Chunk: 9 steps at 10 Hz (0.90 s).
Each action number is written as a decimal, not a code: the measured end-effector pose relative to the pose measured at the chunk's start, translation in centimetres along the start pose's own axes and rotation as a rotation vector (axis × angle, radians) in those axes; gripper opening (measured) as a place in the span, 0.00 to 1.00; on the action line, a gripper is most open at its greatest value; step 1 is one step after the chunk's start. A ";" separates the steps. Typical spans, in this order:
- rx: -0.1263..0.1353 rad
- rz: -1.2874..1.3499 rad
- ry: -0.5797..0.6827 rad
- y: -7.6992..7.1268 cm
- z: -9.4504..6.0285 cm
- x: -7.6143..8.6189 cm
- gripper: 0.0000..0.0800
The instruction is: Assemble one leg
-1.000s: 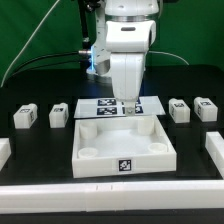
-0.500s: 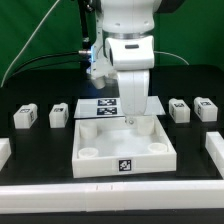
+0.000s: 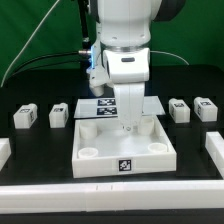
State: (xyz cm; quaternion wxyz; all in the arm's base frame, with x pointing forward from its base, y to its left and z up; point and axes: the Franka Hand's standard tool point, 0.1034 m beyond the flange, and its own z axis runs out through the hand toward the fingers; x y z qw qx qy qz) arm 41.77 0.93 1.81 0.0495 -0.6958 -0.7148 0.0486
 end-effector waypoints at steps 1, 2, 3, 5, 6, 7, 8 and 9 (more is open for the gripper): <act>0.003 0.000 0.000 -0.1 0.1 0.1 0.81; 0.007 0.010 0.000 -0.1 0.2 0.2 0.81; 0.008 0.015 0.000 -0.1 0.2 0.2 0.67; 0.009 0.017 0.000 -0.1 0.3 0.1 0.46; 0.009 0.018 0.000 -0.2 0.3 0.1 0.46; 0.009 0.018 0.000 -0.1 0.3 0.1 0.24; 0.007 0.019 0.001 -0.1 0.2 0.1 0.24; 0.005 0.021 0.001 -0.1 0.2 0.0 0.08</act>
Offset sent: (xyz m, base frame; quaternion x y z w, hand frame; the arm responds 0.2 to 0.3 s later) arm 0.0015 0.0035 -0.0014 0.0126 0.0022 0.0169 0.9998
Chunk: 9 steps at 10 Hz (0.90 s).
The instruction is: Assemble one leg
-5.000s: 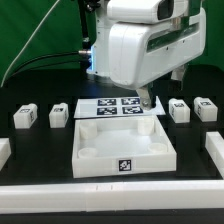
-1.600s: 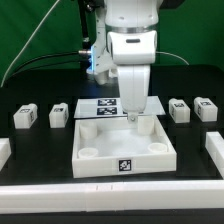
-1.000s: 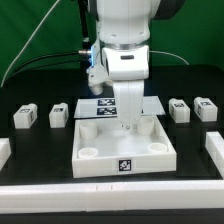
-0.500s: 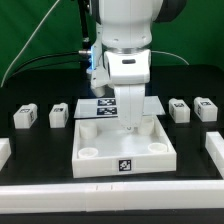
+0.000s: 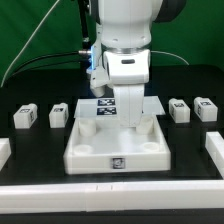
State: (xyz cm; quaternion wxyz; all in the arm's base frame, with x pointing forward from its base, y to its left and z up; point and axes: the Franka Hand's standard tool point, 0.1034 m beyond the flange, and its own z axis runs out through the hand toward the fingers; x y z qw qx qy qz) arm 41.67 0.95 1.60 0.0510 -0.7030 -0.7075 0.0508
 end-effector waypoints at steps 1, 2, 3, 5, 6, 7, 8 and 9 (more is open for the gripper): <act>0.000 0.000 0.000 0.0 0.0 0.0 0.08; 0.000 0.000 0.000 0.0 0.0 0.0 0.08; 0.000 0.000 0.000 0.0 0.0 0.0 0.08; 0.000 0.001 0.000 0.0 0.0 0.0 0.08; 0.000 0.001 0.000 0.0 0.0 0.0 0.08; 0.000 0.001 0.000 0.0 0.0 0.0 0.08; 0.001 -0.001 0.000 0.2 0.0 0.1 0.08; -0.006 -0.008 0.001 1.0 -0.1 0.7 0.08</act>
Offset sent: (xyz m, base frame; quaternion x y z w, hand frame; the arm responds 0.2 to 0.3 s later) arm 0.0000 0.0000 0.0000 0.0000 0.0000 0.0000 1.0000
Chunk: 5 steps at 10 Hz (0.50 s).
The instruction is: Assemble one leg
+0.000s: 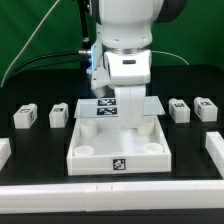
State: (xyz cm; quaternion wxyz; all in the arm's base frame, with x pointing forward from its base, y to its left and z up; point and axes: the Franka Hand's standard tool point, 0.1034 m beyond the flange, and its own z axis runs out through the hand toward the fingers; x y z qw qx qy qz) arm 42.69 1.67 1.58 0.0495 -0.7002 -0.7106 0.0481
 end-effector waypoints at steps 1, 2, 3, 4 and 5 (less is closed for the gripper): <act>-0.008 0.006 0.003 0.7 -0.1 0.7 0.08; -0.018 0.005 0.007 1.6 -0.2 1.6 0.08; -0.031 -0.009 0.013 2.4 -0.4 2.5 0.08; -0.040 -0.007 0.019 2.9 -0.4 3.2 0.08; -0.045 -0.007 0.023 3.2 -0.5 4.0 0.08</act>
Offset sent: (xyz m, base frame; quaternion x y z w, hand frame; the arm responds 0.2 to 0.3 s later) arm 0.0244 0.0350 -0.0054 -0.0329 -0.0028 -0.0402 0.9986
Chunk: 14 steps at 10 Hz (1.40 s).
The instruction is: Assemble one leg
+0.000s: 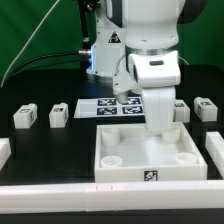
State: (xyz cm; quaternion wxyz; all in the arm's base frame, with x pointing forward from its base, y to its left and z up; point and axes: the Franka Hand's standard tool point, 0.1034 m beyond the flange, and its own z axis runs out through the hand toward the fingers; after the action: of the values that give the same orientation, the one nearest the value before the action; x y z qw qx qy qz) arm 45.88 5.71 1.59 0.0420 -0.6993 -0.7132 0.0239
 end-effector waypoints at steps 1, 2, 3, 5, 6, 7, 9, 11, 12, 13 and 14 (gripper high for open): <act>-0.005 0.008 0.004 0.4 0.0 0.8 0.08; -0.008 0.027 0.007 0.8 -0.1 1.5 0.08; -0.013 0.033 0.012 1.2 -0.1 2.4 0.08; -0.020 0.051 0.017 1.9 -0.1 3.1 0.08; -0.021 0.058 0.017 2.1 -0.2 3.1 0.08; -0.021 0.058 0.017 2.2 -0.2 3.1 0.08; -0.022 0.059 0.018 2.3 -0.2 3.0 0.08; -0.022 0.061 0.018 2.3 -0.2 3.0 0.16; -0.022 0.061 0.018 2.3 -0.2 3.0 0.45; -0.022 0.061 0.018 2.3 -0.2 3.0 0.45; -0.022 0.061 0.018 2.3 -0.2 3.0 0.65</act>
Offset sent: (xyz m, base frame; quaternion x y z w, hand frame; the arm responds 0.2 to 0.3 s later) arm 0.0165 0.0329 -0.0075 0.0045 -0.0008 0.0129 0.9999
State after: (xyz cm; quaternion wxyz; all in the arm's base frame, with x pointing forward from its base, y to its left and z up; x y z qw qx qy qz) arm 48.14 8.72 1.66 0.0398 -0.7214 -0.6913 0.0111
